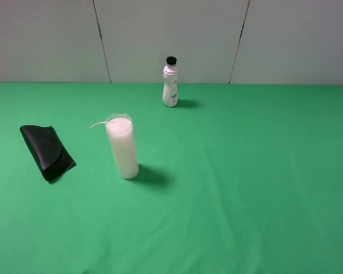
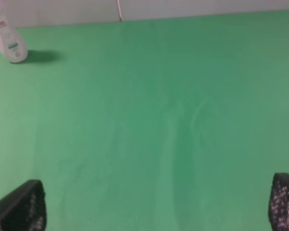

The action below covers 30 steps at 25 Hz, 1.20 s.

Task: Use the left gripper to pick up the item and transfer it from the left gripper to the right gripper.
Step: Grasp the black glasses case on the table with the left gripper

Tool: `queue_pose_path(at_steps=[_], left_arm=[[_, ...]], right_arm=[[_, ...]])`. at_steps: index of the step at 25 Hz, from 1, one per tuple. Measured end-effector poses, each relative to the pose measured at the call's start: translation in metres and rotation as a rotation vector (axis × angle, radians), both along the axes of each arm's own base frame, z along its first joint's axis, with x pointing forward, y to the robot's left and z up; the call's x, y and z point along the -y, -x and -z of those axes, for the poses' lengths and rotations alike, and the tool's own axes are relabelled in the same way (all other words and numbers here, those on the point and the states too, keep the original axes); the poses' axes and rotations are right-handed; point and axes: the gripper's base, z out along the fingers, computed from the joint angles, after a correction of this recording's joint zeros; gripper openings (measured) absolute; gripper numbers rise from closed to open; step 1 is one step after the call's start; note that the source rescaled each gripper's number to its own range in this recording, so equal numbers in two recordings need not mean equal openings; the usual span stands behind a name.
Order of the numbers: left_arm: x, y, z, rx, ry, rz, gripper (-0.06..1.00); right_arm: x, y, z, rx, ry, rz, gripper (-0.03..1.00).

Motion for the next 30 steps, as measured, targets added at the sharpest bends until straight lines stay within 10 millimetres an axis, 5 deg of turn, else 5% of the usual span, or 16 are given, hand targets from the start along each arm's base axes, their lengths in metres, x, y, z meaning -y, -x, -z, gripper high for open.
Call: queue_pose_path(at_steps=[16, 30], left_arm=[[0.001, -0.065, -0.047, -0.259, 0.090, -0.093, 0.99], [0.003, -0.142, -0.020, -0.555, 0.202, -0.265, 0.99]], right_arm=[[0.000, 0.000, 0.000, 0.000, 0.000, 0.000, 1.00], [0.000, 0.000, 0.000, 0.001, 0.000, 0.000, 1.00]])
